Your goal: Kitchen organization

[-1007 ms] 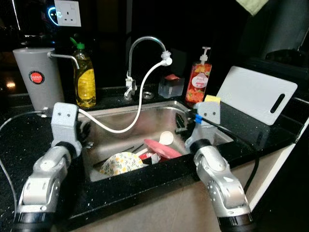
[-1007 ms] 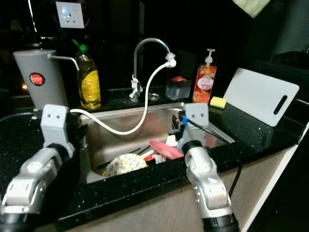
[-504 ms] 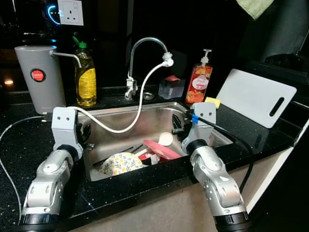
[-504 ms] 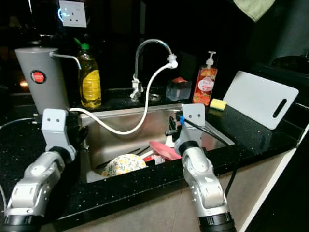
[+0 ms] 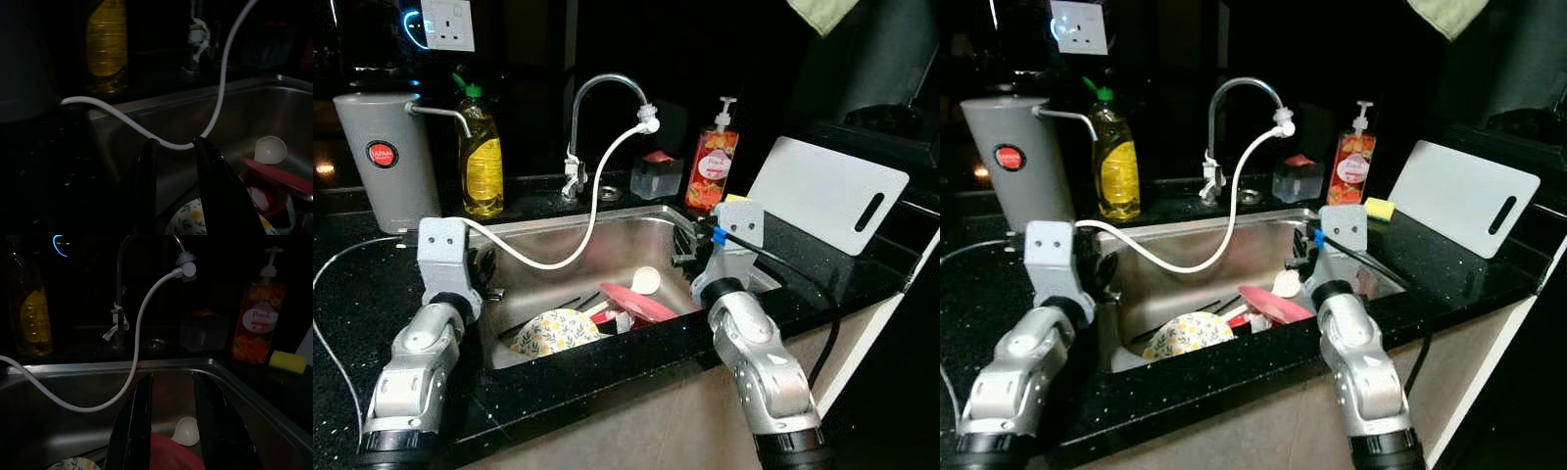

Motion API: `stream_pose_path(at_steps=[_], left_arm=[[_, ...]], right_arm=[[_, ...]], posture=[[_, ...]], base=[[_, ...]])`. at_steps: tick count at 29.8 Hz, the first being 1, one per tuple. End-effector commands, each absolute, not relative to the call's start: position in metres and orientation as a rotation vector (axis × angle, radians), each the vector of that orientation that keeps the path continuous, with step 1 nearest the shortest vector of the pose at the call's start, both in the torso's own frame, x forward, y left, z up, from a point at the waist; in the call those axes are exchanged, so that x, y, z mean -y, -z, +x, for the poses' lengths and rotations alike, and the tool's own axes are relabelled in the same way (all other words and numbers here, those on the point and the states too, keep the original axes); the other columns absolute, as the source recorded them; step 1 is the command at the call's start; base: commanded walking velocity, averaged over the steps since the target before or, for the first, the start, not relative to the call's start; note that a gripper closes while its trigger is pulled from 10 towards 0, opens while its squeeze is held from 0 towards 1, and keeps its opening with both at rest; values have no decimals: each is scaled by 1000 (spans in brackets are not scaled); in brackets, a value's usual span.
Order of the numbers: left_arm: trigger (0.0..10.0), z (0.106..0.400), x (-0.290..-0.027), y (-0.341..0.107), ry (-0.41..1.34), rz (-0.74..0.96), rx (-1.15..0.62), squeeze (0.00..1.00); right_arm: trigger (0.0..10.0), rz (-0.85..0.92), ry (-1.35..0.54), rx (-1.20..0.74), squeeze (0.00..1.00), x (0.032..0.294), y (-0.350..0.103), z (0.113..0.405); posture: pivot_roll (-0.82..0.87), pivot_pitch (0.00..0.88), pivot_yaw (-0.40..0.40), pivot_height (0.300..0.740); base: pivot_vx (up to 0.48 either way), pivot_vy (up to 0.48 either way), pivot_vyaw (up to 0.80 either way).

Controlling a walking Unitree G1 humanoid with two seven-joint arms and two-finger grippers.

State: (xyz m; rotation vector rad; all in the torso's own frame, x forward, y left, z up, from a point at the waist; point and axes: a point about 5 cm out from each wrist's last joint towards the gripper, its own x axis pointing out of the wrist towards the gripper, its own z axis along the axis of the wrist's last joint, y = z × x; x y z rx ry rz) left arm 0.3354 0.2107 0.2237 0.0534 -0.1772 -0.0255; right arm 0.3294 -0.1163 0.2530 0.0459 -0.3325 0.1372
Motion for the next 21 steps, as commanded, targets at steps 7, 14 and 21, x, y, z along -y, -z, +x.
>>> stream_pose_path(at_steps=[7,14,21], left_arm=[[10000,340,-203,-219,37,112,162,0],[10000,339,-205,-221,12,106,182,0],[10000,340,-204,-219,20,114,175,0]], right_arm=[[10000,48,-115,329,0,118,-250,329],[10000,44,-144,327,0,113,-251,329],[10000,56,-136,332,0,112,-252,330]], posture=[[-75,0,-47,740],[-63,0,-62,740],[-69,0,-52,740]], base=[[0,0,0],[0,0,0],[0,0,0]])
